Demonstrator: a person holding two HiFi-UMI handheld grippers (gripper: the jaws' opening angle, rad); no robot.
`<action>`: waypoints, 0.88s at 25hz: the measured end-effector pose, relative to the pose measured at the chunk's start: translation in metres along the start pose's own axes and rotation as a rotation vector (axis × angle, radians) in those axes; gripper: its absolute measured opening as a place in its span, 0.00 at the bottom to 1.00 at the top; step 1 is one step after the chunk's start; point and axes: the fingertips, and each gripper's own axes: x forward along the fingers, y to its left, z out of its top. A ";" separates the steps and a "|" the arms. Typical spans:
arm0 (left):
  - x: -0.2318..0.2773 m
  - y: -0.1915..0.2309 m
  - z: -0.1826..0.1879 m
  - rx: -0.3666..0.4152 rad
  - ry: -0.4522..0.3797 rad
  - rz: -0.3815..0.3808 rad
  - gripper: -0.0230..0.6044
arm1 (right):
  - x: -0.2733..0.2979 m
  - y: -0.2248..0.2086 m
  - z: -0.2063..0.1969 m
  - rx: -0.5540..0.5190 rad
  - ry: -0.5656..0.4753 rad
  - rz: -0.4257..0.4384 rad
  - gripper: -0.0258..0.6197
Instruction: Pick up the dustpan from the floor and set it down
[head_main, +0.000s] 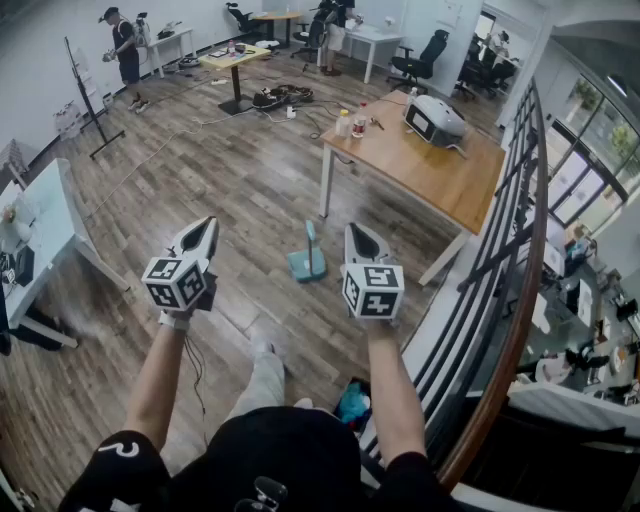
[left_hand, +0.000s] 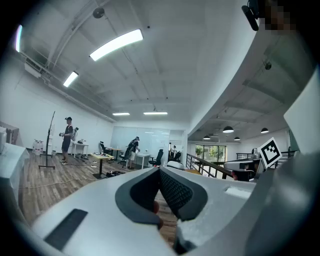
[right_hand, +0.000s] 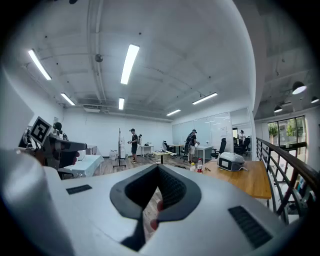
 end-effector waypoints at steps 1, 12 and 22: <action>0.001 0.002 0.000 0.001 -0.001 0.000 0.03 | 0.002 0.001 -0.001 0.000 0.002 0.001 0.03; 0.045 0.015 -0.006 -0.002 0.013 -0.019 0.03 | 0.039 -0.018 -0.007 0.003 0.025 -0.014 0.03; 0.136 0.053 -0.003 -0.012 0.024 -0.052 0.03 | 0.128 -0.050 -0.003 0.013 0.045 -0.033 0.03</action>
